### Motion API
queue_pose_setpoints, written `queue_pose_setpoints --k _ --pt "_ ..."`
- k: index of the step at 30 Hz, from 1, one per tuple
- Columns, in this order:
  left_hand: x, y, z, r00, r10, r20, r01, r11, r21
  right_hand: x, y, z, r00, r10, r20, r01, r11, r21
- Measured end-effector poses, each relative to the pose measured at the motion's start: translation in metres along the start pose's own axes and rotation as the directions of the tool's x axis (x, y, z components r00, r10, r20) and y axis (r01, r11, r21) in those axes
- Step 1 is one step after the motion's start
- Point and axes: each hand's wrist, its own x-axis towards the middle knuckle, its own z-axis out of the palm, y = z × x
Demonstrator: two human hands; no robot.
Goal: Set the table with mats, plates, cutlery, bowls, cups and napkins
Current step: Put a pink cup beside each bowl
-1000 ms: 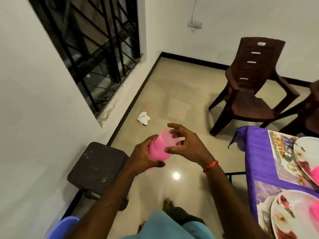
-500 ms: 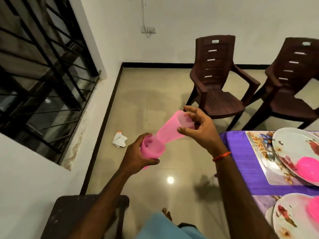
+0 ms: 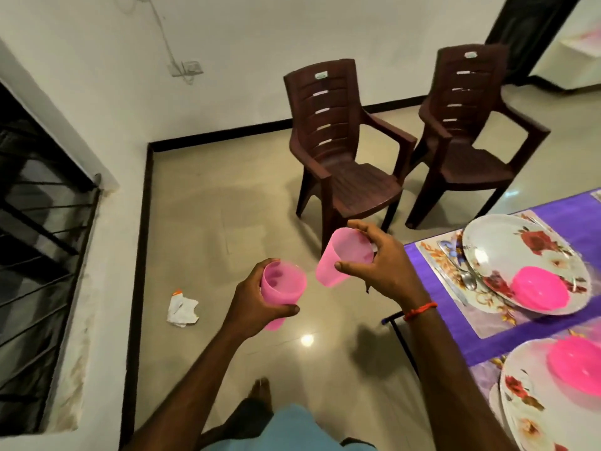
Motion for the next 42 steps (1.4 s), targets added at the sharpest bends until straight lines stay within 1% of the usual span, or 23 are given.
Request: queue_pose_setpoints --k 4,10,14,19,25,28,30,33,37,42 --pt "0.045 0.004 0.012 0.994 0.046 0.099 -0.047 0.999 0.001 0.011 0.016 -0.009 0.996 0.052 -0.075 -0.059 0.994 -0.097" --pt "0.120 0.022 0.029 0.960 0.132 0.247 -0.130 0.991 -0.027 0.032 0.022 -0.025 0.965 0.155 -0.211 -0.187 0.972 -0.140" --pt "0.163 0.034 0.039 0.921 0.181 0.344 -0.164 0.983 -0.079 0.044 0.022 -0.031 0.937 0.220 -0.271 -0.272 0.947 -0.173" --pt "0.198 0.041 0.051 0.859 0.224 0.460 -0.192 0.975 -0.116 0.048 0.020 -0.025 0.889 0.303 -0.344 -0.356 0.929 -0.100" --pt "0.220 0.044 0.072 0.817 0.245 0.522 -0.187 0.969 -0.162 0.038 0.027 -0.025 0.833 0.383 -0.399 -0.439 0.897 -0.055" --pt "0.232 0.052 0.089 0.787 0.258 0.560 -0.186 0.965 -0.183 0.029 0.037 -0.040 0.788 0.422 -0.448 -0.499 0.864 -0.063" --pt "0.238 0.061 0.103 0.763 0.287 0.579 -0.202 0.957 -0.208 0.018 0.048 -0.050 0.749 0.438 -0.496 -0.540 0.838 -0.076" --pt "0.248 0.075 0.126 0.726 0.304 0.616 -0.217 0.952 -0.214 0.001 0.066 -0.069 0.662 0.487 -0.570 -0.626 0.777 -0.064" --pt "0.266 0.095 0.162 0.649 0.343 0.679 -0.271 0.938 -0.214 -0.017 0.087 -0.103 0.519 0.537 -0.665 -0.718 0.696 0.002" --pt "0.288 0.123 0.201 0.581 0.364 0.728 -0.302 0.927 -0.223 -0.034 0.116 -0.142 0.357 0.573 -0.737 -0.787 0.610 0.092"
